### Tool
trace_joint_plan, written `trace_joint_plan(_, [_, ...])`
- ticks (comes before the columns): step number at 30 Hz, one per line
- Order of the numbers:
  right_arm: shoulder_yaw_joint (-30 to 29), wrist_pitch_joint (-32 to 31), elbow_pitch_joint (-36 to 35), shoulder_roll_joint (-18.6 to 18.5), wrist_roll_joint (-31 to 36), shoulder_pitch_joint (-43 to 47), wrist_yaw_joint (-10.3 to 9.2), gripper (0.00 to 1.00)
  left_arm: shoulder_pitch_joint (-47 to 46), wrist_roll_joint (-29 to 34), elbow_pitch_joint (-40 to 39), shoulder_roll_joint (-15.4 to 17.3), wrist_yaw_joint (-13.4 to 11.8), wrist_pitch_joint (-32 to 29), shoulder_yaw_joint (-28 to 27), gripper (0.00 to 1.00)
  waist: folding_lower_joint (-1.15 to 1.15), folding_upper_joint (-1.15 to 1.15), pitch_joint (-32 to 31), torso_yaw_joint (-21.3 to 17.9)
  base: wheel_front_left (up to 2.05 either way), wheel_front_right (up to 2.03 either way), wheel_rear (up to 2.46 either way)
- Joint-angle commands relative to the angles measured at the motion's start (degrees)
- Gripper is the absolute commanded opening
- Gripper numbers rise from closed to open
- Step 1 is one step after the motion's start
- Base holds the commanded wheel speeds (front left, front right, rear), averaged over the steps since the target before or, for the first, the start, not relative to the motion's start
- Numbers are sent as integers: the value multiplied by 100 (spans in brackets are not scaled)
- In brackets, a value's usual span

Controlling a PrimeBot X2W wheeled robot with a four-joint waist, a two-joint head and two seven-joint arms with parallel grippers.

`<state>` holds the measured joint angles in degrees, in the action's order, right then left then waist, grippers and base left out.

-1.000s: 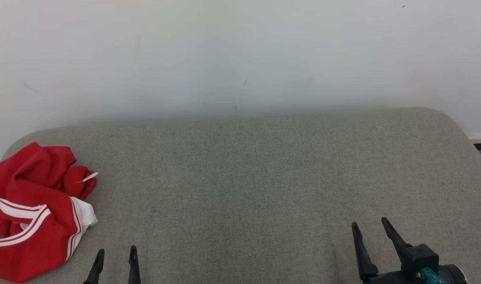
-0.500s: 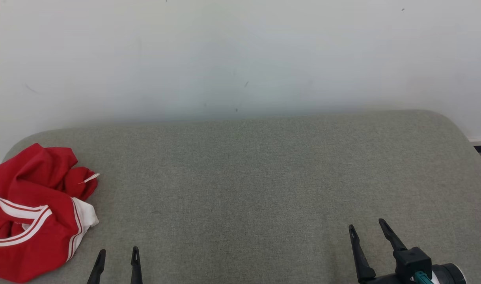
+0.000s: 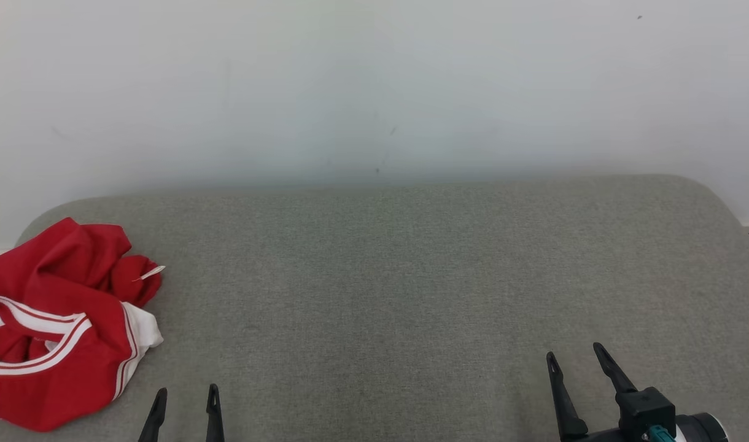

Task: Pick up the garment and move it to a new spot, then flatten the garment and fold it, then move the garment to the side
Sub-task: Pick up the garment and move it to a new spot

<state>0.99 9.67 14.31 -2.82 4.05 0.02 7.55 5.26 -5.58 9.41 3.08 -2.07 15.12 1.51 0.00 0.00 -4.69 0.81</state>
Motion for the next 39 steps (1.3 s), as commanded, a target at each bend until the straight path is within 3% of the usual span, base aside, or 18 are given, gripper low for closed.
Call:
trace_joint_plan(1, [12, 45, -19, -11, -17, 36, -12, 100, 38, 6, -4, 4, -31, 6, -10, 100, 0, 0, -9, 125, 0, 0, 0])
trace_joint_plan(25, [287, 319, 255, -11, -429, 51, -13, 100, 184, 51, -54, 292, 35, 6, -307, 100, 0, 0, -142, 2342, 0, 0, 0])
trace_joint_plan(39, [460, 403, 420, -12, -439, -211, -13, 100, 337, -56, -257, 297, -96, 6, -511, 100, 0, 0, 12, 2613, 0, 0, 0])
